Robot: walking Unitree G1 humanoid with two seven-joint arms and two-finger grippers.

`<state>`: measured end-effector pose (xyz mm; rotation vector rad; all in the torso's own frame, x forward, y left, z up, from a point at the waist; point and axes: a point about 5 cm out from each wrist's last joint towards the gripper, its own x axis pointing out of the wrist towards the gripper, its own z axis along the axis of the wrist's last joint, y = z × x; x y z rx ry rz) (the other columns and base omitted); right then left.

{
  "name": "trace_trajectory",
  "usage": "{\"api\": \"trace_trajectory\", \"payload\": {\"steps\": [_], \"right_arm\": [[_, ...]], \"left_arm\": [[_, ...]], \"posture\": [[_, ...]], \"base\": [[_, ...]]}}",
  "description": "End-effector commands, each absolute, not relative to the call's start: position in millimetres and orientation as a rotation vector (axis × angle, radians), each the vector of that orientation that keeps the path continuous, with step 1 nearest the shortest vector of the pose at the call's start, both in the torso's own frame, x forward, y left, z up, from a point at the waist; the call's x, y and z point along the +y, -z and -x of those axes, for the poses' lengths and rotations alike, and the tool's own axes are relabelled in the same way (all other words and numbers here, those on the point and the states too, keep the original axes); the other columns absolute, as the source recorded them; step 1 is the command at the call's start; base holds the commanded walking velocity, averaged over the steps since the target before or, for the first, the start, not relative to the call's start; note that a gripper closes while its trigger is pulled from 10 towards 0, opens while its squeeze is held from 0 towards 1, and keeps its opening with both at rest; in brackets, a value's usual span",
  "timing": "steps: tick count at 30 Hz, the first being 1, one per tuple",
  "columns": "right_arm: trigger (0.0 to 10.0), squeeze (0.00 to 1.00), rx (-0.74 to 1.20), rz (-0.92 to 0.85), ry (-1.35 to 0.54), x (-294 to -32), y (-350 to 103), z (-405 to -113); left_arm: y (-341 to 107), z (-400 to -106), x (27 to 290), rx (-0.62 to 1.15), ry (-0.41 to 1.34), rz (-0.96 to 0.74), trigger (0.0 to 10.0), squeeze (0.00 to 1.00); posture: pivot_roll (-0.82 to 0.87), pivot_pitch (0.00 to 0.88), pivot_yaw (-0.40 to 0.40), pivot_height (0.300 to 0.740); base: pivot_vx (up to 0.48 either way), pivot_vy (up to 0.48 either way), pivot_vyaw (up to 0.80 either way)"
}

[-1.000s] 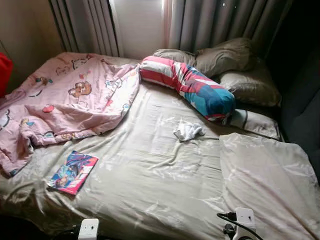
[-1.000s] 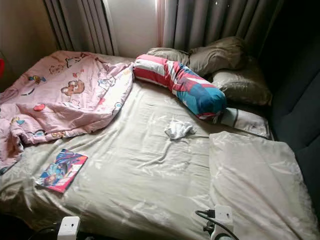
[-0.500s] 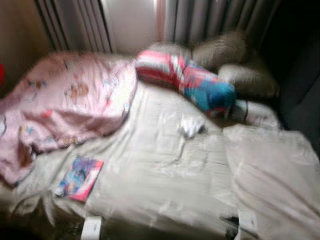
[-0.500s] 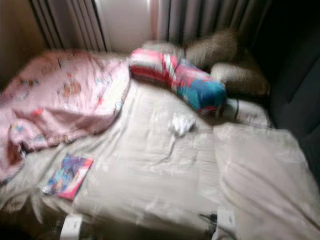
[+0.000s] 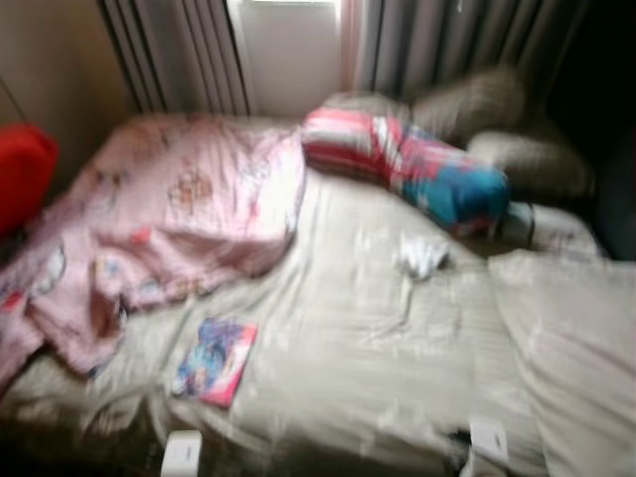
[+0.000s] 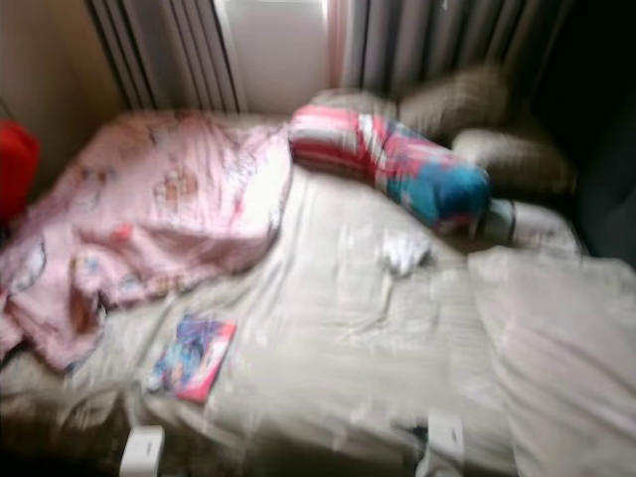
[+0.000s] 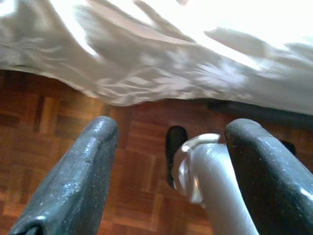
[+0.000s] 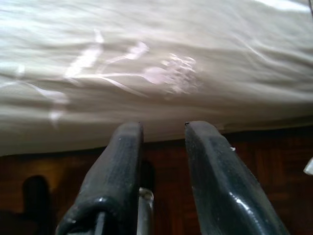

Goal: Clean up the room

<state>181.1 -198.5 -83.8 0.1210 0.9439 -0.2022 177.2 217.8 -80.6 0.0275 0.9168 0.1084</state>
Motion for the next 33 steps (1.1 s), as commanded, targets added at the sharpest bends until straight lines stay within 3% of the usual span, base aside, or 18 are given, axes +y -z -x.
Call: {"api": "trace_trajectory", "payload": {"steps": [1,33], "right_arm": [[10.0,0.00,0.929,-0.131,0.194,-192.9,81.8,-187.1],[10.0,0.00,0.926,-0.139,0.182,-194.2,81.3,-187.5]], "left_arm": [[82.9,-169.6,224.7,0.946,-0.127,-0.036,10.0,0.00],[81.4,-172.7,225.6,0.938,-0.133,-0.034,10.0,0.00]], "posture": [[0.05,0.000,-0.035,0.740],[0.06,0.000,-0.040,0.740]], "base": [[0.000,0.431,0.00],[0.000,0.429,0.00]]}}
